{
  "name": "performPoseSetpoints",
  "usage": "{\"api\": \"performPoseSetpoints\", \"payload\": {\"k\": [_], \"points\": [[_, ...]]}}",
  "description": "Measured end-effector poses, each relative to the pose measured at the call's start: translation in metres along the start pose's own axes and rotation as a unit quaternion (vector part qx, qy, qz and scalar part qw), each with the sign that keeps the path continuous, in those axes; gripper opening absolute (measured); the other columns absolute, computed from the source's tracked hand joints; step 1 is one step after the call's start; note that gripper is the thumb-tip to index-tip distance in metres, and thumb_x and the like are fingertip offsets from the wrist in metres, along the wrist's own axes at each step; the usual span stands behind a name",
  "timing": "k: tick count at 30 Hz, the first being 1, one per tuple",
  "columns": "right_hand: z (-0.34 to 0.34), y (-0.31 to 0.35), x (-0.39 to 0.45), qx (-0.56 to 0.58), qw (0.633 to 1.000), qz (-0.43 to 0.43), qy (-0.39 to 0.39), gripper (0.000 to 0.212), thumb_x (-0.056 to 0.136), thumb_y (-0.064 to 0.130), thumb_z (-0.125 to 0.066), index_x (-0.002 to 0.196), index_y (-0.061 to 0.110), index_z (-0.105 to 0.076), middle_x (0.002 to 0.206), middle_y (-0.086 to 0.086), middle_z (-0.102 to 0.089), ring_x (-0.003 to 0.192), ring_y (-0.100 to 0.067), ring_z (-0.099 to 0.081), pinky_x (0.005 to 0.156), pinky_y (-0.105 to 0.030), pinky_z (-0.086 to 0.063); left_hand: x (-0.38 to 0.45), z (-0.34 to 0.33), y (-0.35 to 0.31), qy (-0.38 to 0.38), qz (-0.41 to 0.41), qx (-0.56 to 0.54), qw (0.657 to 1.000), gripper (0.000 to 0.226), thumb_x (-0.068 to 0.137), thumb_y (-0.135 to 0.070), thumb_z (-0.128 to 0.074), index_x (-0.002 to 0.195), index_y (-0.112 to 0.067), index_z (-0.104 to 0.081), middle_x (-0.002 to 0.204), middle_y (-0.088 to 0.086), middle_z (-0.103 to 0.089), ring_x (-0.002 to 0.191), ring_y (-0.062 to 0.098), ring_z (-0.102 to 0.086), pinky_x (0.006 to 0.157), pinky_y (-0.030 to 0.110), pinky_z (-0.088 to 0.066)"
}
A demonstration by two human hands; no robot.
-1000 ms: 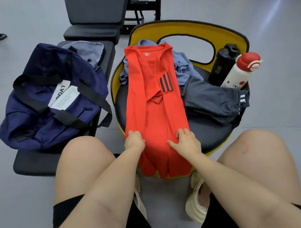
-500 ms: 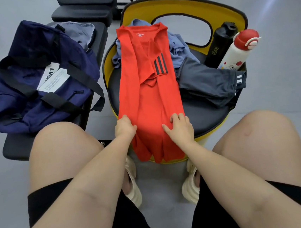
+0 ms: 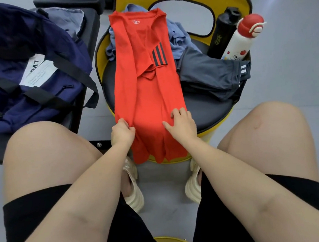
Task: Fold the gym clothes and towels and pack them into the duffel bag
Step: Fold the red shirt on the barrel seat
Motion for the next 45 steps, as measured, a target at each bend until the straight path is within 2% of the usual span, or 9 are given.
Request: {"api": "performPoseSetpoints", "payload": {"k": [7, 12, 17, 24, 28, 31, 35, 40, 45], "points": [[-0.001, 0.014, -0.004, 0.045, 0.997, 0.069, -0.011, 0.027, 0.088, 0.029, -0.061, 0.107, 0.009, -0.059, 0.106, -0.011, -0.055, 0.104, -0.031, -0.050, 0.087, -0.040, -0.038, -0.010, 0.006, -0.003, -0.016, -0.045, -0.012, 0.999, 0.007, 0.087, -0.016, -0.047, 0.093, -0.012, -0.044, 0.087, 0.013, -0.058, 0.081, 0.033, -0.056, 0.069, 0.037, -0.045], [-0.014, 0.032, -0.008, 0.209, 0.964, 0.070, 0.148, 0.024, 0.089, 0.021, -0.064, 0.111, 0.012, -0.064, 0.088, 0.002, -0.059, 0.084, -0.017, -0.055, 0.083, -0.033, -0.047, -0.016, 0.003, -0.011, -0.015, -0.077, -0.031, 0.996, 0.006, 0.088, -0.016, -0.048, 0.094, -0.014, -0.047, 0.081, 0.007, -0.056, 0.083, 0.031, -0.056, 0.074, 0.036, -0.045], [-0.023, 0.042, -0.016, 0.248, 0.939, 0.052, 0.235, 0.042, 0.086, 0.030, -0.069, 0.123, 0.013, -0.058, 0.104, -0.002, -0.063, 0.089, -0.012, -0.055, 0.079, -0.025, -0.043, -0.019, -0.001, -0.021, 0.026, -0.097, -0.100, 0.990, 0.006, 0.090, -0.013, -0.051, 0.094, -0.014, -0.047, 0.074, 0.002, -0.053, 0.081, 0.030, -0.062, 0.074, 0.037, -0.052], [-0.020, 0.045, -0.014, 0.253, 0.950, 0.015, 0.181, 0.016, 0.088, 0.026, -0.065, 0.088, 0.011, -0.059, 0.073, 0.001, -0.054, 0.075, -0.019, -0.050, 0.055, -0.031, -0.025, -0.023, -0.009, -0.032, 0.062, -0.124, -0.108, 0.984, 0.004, 0.091, -0.018, -0.054, 0.089, -0.015, -0.055, 0.073, 0.000, -0.061, 0.075, 0.018, -0.055, 0.065, 0.026, -0.042], [-0.023, 0.043, -0.012, 0.260, 0.948, -0.024, 0.180, 0.035, 0.090, 0.023, -0.064, 0.063, 0.018, -0.041, 0.070, -0.001, -0.053, 0.080, -0.025, -0.054, 0.060, -0.032, -0.030, -0.021, -0.008, -0.026, 0.023, -0.103, -0.115, 0.988, 0.011, 0.093, -0.021, -0.050, 0.089, -0.014, -0.057, 0.080, 0.002, -0.065, 0.081, 0.021, -0.063, 0.072, 0.028, -0.045], [-0.029, 0.041, -0.008, 0.286, 0.939, -0.052, 0.183, 0.007, 0.091, 0.017, -0.061, 0.091, 0.011, -0.063, 0.107, -0.012, -0.066, 0.113, -0.028, -0.057, 0.087, -0.031, -0.042, -0.009, -0.010, -0.011, -0.003, -0.048, -0.099, 0.994, 0.019, 0.093, -0.024, -0.054, 0.108, -0.011, -0.055, 0.102, 0.007, -0.063, 0.100, 0.027, -0.060, 0.086, 0.035, -0.044], [-0.041, 0.039, -0.009, 0.372, 0.893, -0.094, 0.237, 0.047, 0.093, 0.002, -0.054, 0.139, 0.002, -0.044, 0.138, -0.017, -0.050, 0.126, -0.025, -0.050, 0.100, -0.032, -0.041, 0.000, -0.019, 0.000, 0.043, 0.047, -0.157, 0.986, 0.061, 0.088, -0.036, -0.063, 0.135, -0.009, -0.036, 0.135, 0.015, -0.045, 0.120, 0.030, -0.049, 0.102, 0.039, -0.040], [-0.042, 0.033, -0.008, 0.421, 0.865, -0.115, 0.249, 0.037, 0.097, -0.001, -0.046, 0.133, 0.004, -0.047, 0.123, -0.013, -0.056, 0.096, -0.018, -0.051, 0.060, -0.019, -0.040, 0.007, -0.025, 0.007, 0.061, 0.127, -0.279, 0.950, 0.056, 0.089, -0.029, -0.065, 0.130, -0.001, -0.040, 0.122, 0.007, -0.050, 0.112, 0.024, -0.052, 0.087, 0.032, -0.039], [-0.043, 0.027, -0.006, 0.366, 0.893, -0.107, 0.241, 0.008, 0.094, 0.014, -0.057, 0.100, 0.012, -0.052, 0.068, 0.001, -0.049, 0.062, -0.014, -0.048, 0.053, -0.028, -0.047, 0.013, -0.025, 0.014, 0.092, 0.126, -0.261, 0.953, 0.036, 0.090, -0.019, -0.064, 0.121, -0.004, -0.056, 0.124, 0.014, -0.060, 0.112, 0.031, -0.058, 0.099, 0.045, -0.046]]}}
Point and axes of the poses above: each hand's wrist, its own x-axis towards the middle knuckle, its own z-axis out of the back of the hand, y = z × x, the point moved 3 cm from there along x, towards the middle knuckle
